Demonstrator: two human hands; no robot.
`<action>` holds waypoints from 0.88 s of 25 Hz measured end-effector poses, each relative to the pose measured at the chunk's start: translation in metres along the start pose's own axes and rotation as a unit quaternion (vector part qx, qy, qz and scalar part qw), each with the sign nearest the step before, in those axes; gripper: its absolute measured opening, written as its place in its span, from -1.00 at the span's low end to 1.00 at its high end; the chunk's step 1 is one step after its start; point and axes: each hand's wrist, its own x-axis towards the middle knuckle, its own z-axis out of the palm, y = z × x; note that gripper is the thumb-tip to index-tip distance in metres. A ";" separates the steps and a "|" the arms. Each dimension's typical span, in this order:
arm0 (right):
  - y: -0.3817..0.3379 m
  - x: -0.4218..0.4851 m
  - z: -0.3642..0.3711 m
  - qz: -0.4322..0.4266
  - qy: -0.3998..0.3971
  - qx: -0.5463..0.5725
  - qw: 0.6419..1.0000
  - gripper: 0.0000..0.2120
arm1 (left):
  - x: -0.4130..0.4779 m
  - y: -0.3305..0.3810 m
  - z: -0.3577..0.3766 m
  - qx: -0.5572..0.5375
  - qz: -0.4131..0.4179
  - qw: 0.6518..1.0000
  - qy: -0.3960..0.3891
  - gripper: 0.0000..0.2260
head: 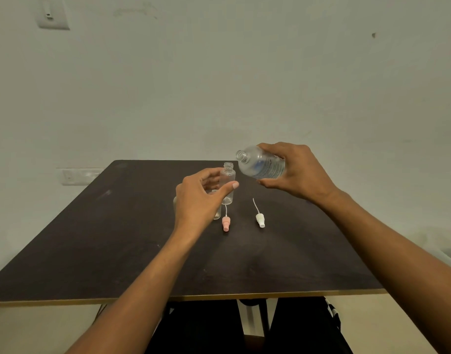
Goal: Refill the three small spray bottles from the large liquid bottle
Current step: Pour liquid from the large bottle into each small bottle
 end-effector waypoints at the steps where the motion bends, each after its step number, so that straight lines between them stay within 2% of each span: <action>1: 0.000 0.001 0.000 -0.008 -0.002 -0.008 1.000 -0.25 | 0.000 0.000 0.000 -0.001 0.001 1.000 0.000 -0.66; 22: -0.013 0.006 -0.008 -0.034 -0.035 -0.106 0.993 -0.28 | -0.003 -0.004 -0.001 0.014 -0.002 1.000 0.004 -0.67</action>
